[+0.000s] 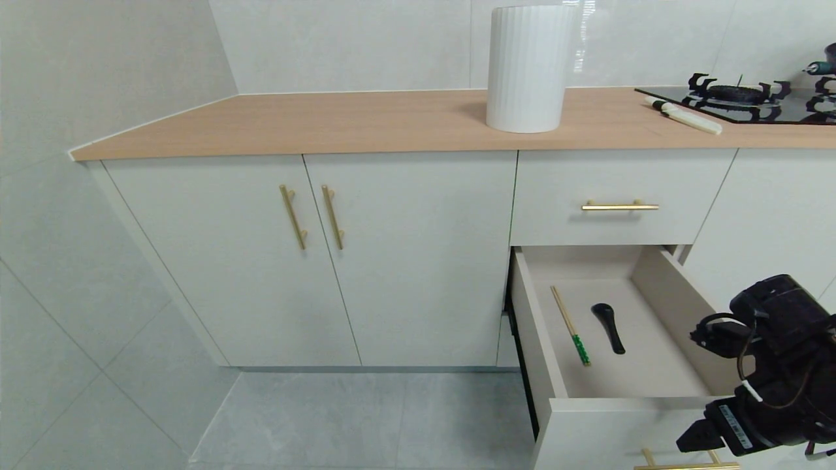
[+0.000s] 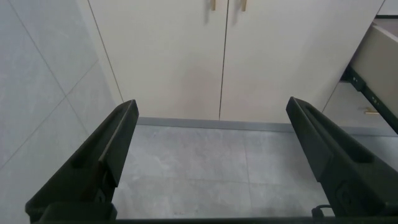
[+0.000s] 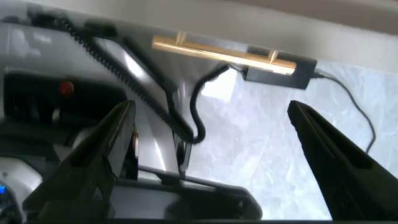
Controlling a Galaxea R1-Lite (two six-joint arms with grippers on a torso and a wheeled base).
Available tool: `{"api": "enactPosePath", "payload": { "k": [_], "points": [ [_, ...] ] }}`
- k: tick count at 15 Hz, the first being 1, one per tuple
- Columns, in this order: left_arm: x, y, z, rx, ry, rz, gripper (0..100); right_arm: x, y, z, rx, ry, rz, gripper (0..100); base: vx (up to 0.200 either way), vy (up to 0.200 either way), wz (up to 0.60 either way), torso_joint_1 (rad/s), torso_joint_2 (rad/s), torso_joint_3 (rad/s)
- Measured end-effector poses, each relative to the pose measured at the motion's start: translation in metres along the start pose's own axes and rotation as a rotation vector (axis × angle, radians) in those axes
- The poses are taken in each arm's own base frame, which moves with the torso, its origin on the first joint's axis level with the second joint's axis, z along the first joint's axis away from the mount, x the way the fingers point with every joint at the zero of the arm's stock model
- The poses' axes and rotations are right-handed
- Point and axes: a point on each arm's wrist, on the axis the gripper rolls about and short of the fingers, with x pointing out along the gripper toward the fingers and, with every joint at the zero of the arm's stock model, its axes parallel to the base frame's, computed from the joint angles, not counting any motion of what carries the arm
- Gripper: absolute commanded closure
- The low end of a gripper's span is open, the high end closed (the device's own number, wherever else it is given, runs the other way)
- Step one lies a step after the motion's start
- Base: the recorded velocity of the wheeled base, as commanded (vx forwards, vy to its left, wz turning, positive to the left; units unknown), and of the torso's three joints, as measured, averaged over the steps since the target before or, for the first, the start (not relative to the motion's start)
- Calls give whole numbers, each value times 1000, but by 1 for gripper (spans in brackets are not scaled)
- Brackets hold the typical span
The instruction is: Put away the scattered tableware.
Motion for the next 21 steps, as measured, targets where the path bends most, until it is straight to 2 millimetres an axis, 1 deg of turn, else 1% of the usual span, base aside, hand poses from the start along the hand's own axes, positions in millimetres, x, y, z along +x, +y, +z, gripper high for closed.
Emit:
{"api": "enactPosePath", "payload": {
  "k": [6,9,13,15,17,21],
  "points": [
    [0,0,0,0,0,0,0,8,-6,6,25,-18,-27,0,0,0,0,0,0,0],
    [0,0,0,0,0,0,0,18,-6,16,26,-63,-51,0,0,0,0,0,0,0],
    [0,0,0,0,0,0,0,30,-5,35,21,-121,-54,0,0,0,0,0,0,0],
    [0,0,0,0,0,1,0,33,-6,47,24,-138,-56,0,0,0,0,0,0,0],
    [0,0,0,0,0,1,0,35,-7,63,29,-157,-57,0,0,0,0,0,0,0],
    [0,0,0,0,0,0,0,45,-13,101,46,-222,-65,0,0,0,0,0,0,0]
  ]
}}
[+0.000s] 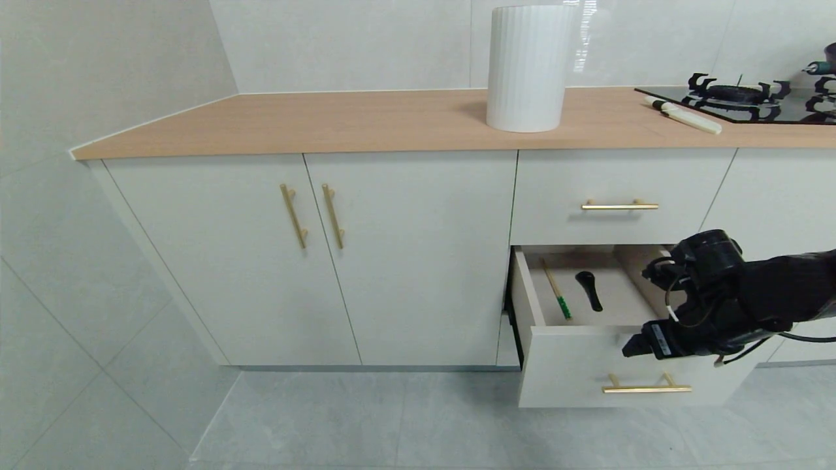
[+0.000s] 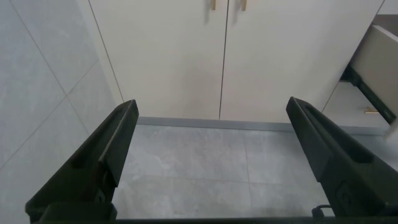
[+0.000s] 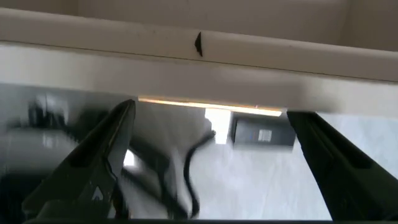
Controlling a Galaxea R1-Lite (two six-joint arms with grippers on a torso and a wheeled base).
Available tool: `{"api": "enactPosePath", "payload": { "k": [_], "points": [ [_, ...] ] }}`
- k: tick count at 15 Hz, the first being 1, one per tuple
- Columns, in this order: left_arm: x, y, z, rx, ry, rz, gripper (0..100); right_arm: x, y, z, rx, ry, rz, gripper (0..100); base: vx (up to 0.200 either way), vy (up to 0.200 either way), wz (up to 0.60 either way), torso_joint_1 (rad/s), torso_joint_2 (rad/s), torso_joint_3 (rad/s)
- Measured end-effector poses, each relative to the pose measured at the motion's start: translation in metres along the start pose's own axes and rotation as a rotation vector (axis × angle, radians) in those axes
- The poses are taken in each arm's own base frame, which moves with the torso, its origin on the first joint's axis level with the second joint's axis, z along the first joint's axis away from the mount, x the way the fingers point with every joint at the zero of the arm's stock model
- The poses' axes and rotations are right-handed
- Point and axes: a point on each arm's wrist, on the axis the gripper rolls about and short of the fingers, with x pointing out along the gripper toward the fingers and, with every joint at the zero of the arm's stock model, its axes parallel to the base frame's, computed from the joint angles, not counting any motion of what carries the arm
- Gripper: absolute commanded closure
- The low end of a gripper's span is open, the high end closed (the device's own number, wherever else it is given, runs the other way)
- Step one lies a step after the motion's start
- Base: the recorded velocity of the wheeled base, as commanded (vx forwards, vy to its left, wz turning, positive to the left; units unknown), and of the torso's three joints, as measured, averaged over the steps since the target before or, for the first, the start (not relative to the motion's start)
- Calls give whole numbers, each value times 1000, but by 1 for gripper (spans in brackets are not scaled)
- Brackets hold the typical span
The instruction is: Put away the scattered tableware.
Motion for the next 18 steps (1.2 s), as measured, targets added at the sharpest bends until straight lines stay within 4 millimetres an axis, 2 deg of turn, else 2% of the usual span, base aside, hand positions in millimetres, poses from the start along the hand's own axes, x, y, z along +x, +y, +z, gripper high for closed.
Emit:
{"api": "enactPosePath", "payload": {
  "k": [5,10,15,18],
  "points": [
    [0,0,0,0,0,0,0,32,-11,36,35,-36,-18,0,0,0,0,0,0,0],
    [0,0,0,0,0,0,0,53,-35,74,81,-127,-53,0,0,0,0,0,0,0],
    [0,0,0,0,0,0,0,61,-44,94,96,-270,-68,0,0,0,0,0,0,0],
    [0,0,0,0,0,0,0,66,-43,94,94,-293,-68,0,0,0,0,0,0,0]
  ]
}}
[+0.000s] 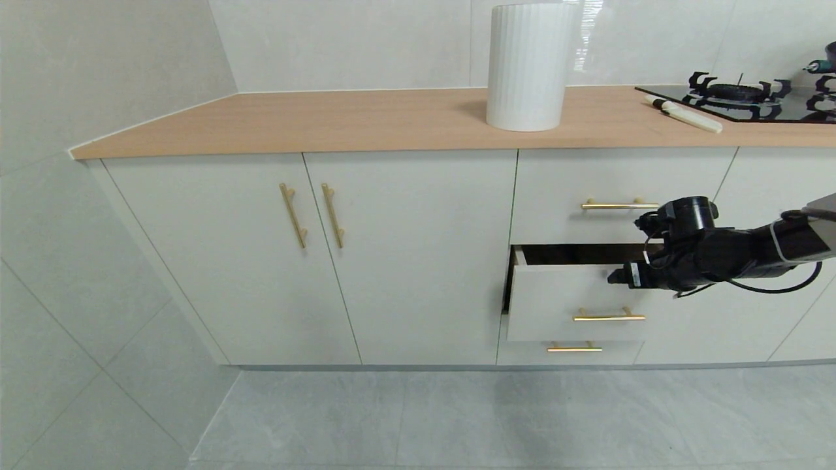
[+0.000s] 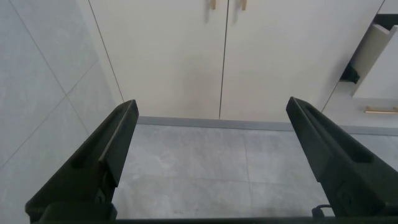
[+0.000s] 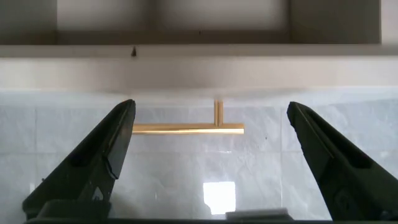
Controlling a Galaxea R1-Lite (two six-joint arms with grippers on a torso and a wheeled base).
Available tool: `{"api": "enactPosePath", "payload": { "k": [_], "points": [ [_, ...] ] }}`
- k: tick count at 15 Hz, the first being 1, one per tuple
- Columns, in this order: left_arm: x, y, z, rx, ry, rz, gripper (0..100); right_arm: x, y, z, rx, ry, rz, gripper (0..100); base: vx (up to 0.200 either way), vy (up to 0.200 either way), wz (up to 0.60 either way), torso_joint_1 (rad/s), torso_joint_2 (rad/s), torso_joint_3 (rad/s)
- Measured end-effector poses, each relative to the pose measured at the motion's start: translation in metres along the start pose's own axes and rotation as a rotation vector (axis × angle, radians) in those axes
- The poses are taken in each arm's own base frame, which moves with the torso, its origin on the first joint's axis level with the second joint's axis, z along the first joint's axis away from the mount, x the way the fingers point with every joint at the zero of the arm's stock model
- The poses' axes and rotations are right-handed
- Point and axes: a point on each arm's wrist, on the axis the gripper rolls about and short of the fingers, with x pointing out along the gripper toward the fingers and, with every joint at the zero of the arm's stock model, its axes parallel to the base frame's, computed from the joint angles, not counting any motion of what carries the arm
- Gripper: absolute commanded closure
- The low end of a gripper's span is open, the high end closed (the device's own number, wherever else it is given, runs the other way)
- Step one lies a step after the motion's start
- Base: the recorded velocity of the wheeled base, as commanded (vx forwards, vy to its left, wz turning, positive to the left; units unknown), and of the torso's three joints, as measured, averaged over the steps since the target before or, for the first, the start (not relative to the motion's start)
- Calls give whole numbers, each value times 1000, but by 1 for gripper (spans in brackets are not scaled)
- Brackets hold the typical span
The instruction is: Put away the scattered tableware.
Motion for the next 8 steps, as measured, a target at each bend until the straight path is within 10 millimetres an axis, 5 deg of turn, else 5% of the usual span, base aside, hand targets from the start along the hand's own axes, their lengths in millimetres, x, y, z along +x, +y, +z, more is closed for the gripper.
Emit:
{"api": "enactPosePath", "payload": {
  "k": [8],
  "points": [
    [0,0,0,0,0,0,0,30,15,-2,-1,-196,-56,0,0,0,0,0,0,0]
  ]
}}
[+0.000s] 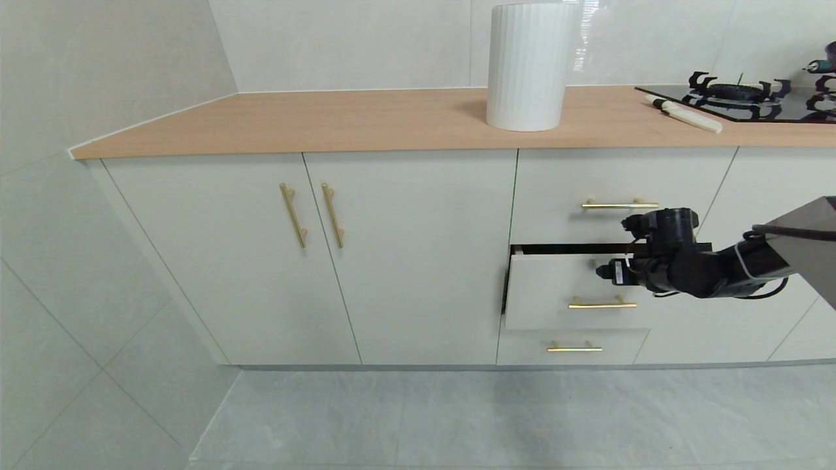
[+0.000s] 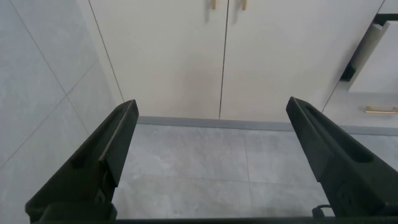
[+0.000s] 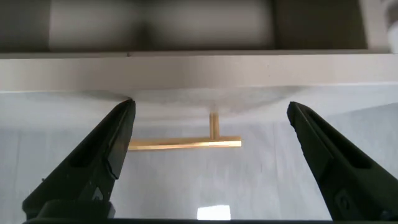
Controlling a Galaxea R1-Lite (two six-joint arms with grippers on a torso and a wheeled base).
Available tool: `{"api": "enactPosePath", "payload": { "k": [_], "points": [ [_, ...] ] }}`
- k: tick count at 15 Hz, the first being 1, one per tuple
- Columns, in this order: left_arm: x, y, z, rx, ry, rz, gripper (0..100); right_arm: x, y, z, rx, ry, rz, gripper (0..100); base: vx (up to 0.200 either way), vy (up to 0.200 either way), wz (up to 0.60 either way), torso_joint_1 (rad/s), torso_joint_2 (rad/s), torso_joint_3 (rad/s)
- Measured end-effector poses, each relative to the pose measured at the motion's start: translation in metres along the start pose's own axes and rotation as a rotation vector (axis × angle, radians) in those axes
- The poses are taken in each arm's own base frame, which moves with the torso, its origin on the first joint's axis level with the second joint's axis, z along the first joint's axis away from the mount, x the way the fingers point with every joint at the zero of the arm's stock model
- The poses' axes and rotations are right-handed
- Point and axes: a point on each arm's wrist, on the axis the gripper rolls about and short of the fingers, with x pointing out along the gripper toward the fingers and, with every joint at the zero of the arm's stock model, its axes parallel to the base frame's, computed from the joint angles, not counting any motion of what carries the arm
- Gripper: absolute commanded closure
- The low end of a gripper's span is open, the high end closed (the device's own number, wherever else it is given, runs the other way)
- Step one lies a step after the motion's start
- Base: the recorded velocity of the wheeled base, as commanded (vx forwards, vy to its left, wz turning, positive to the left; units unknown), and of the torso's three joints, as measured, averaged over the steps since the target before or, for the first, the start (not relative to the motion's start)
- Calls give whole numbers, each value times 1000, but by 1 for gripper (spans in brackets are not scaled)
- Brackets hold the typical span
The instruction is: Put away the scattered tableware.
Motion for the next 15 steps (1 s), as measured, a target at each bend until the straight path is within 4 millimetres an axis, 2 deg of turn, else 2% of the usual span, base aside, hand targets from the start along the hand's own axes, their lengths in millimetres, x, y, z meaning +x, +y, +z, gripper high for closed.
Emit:
{"api": "enactPosePath", "payload": {
  "k": [4,7,10,13,15],
  "points": [
    [0,0,0,0,0,0,0,20,6,-1,29,-188,-46,0,0,0,0,0,0,0],
    [0,0,0,0,0,0,0,30,8,-9,29,-191,-51,0,0,0,0,0,0,0],
    [0,0,0,0,0,1,0,36,9,-8,37,-204,-78,0,0,0,0,0,0,0],
    [0,0,0,0,0,0,0,38,9,-8,41,-218,-85,0,0,0,0,0,0,0],
    [0,0,0,0,0,0,0,28,8,-6,40,-213,-85,0,0,0,0,0,0,0]
  ]
}}
